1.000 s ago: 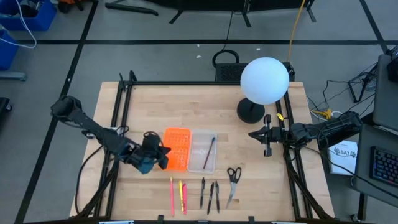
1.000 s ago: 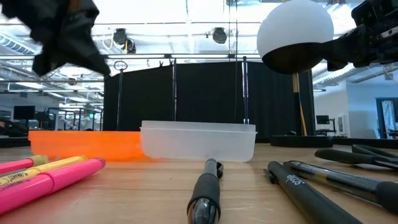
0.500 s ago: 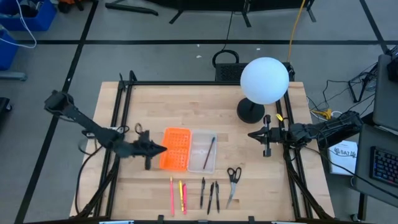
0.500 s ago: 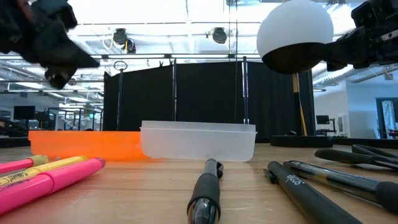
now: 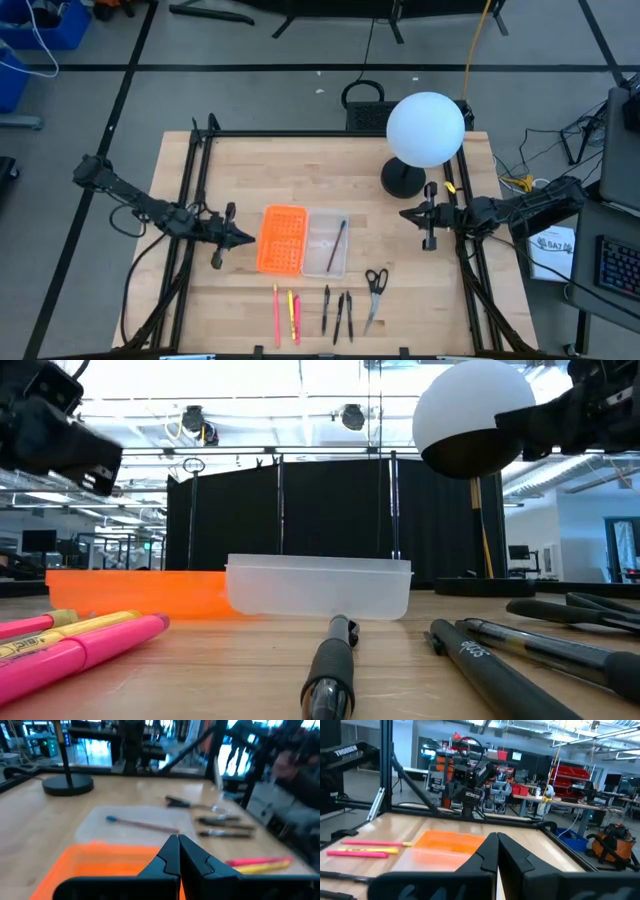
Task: Pick & place school supplies into a supply box
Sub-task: Put the black scissors into the supply box
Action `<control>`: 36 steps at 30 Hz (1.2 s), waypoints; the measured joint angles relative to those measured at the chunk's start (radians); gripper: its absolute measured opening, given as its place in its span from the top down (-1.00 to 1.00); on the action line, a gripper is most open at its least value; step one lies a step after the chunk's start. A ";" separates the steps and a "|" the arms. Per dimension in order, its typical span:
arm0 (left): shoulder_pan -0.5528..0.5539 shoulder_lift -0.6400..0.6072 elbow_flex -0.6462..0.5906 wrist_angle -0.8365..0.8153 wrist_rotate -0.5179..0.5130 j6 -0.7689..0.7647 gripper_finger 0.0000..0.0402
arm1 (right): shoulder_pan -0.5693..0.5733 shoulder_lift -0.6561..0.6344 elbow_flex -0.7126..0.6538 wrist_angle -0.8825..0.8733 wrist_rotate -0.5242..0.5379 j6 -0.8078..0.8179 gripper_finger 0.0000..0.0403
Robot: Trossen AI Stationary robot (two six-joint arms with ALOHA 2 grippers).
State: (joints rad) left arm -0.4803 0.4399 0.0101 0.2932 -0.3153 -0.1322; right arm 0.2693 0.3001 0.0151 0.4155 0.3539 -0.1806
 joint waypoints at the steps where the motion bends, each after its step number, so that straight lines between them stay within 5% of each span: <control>1: 0.006 0.000 0.000 -0.007 0.001 0.008 1.00 | 0.000 0.008 0.000 0.000 0.015 0.002 1.00; 8: 0.030 0.000 0.000 -0.013 -0.016 0.022 0.99 | -0.001 0.082 0.000 0.001 0.091 0.096 1.00; 21: 0.080 0.000 0.000 0.031 -0.270 0.130 0.98 | 0.035 0.241 0.091 0.027 0.063 0.211 1.00; 26: 0.100 0.000 0.001 0.098 -0.289 0.190 0.97 | 0.108 0.472 0.340 -0.046 0.068 0.240 1.00; 36: 0.128 0.004 0.001 0.124 -0.298 0.224 0.90 | 0.230 1.184 1.057 -0.518 0.191 0.490 1.00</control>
State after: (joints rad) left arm -0.3519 0.4440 0.0109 0.4172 -0.6134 0.0923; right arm 0.4996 1.4837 1.0721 -0.1030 0.5445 0.3098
